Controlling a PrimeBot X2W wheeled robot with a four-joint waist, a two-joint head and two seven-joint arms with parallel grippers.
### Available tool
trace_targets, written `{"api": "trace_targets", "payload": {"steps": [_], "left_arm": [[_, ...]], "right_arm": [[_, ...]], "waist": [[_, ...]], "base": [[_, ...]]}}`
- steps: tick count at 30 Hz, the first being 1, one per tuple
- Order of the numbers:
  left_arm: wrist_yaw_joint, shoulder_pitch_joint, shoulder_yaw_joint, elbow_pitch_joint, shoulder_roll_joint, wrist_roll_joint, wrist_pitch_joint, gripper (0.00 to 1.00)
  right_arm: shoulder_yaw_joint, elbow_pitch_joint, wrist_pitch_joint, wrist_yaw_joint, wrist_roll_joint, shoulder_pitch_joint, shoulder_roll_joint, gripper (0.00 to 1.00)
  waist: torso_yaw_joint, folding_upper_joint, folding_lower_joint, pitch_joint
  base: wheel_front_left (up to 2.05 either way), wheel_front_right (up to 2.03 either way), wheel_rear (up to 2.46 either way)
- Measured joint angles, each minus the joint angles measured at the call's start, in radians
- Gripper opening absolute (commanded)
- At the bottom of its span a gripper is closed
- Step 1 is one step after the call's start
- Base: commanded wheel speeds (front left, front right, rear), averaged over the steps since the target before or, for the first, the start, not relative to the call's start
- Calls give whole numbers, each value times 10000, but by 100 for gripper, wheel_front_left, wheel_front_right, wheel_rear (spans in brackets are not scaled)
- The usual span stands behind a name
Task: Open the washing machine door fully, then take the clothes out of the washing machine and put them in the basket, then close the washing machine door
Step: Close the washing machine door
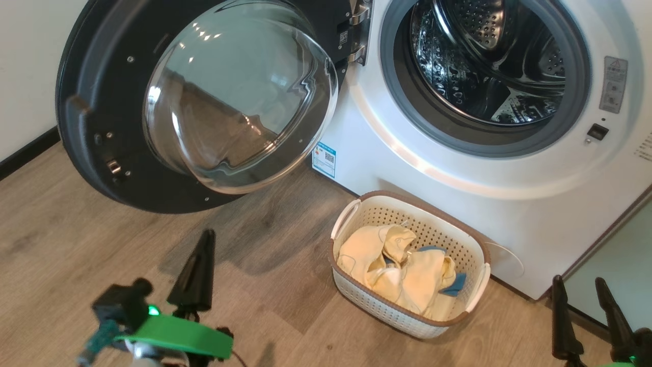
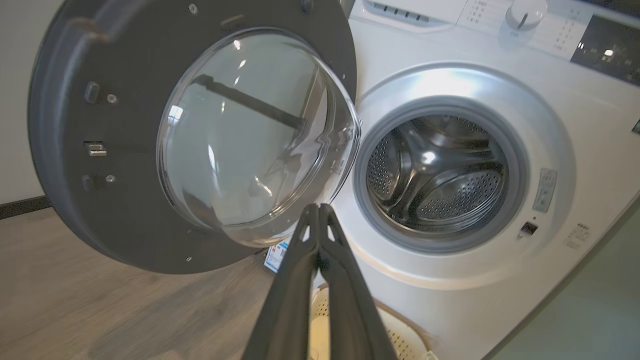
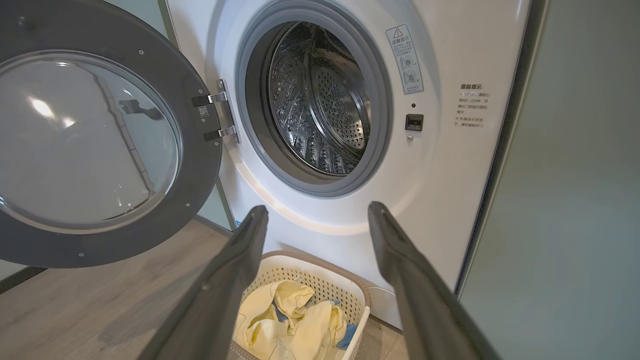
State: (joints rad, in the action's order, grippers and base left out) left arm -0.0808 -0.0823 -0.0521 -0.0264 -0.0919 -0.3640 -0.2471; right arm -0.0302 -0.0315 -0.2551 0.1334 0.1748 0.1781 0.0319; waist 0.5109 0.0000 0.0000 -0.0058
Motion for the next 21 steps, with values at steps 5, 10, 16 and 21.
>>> {"api": "trace_targets", "payload": {"steps": [5, 10, 16, 21], "left_arm": [[-324, 21, 374, -1208, 176, -2023, -56, 0], [-426, 61, 888, -2529, 184, -4140, -92, 0], [-441, 696, 1971, -4102, -151, -7271, -81, 0], [-445, 1937, 3095, -4880, -1164, -8867, 165, 0]], "right_arm": [[12, 13, 0, 2, -4, -4, 0, 100], [8, 15, 0, 2, -6, -4, 0, 100], [4, 42, 0, 2, -25, -8, 0, 100], [4, 75, 0, 2, -153, -23, 0, 100]], "waist": [[24, 0, 0, 69], [30, 0, 0, 79], [40, 0, 0, 124], [78, 0, 1, 296]], "base": [[0, 0, 0], [0, 0, 0], [0, 0, 0], [0, 0, 0]]}}
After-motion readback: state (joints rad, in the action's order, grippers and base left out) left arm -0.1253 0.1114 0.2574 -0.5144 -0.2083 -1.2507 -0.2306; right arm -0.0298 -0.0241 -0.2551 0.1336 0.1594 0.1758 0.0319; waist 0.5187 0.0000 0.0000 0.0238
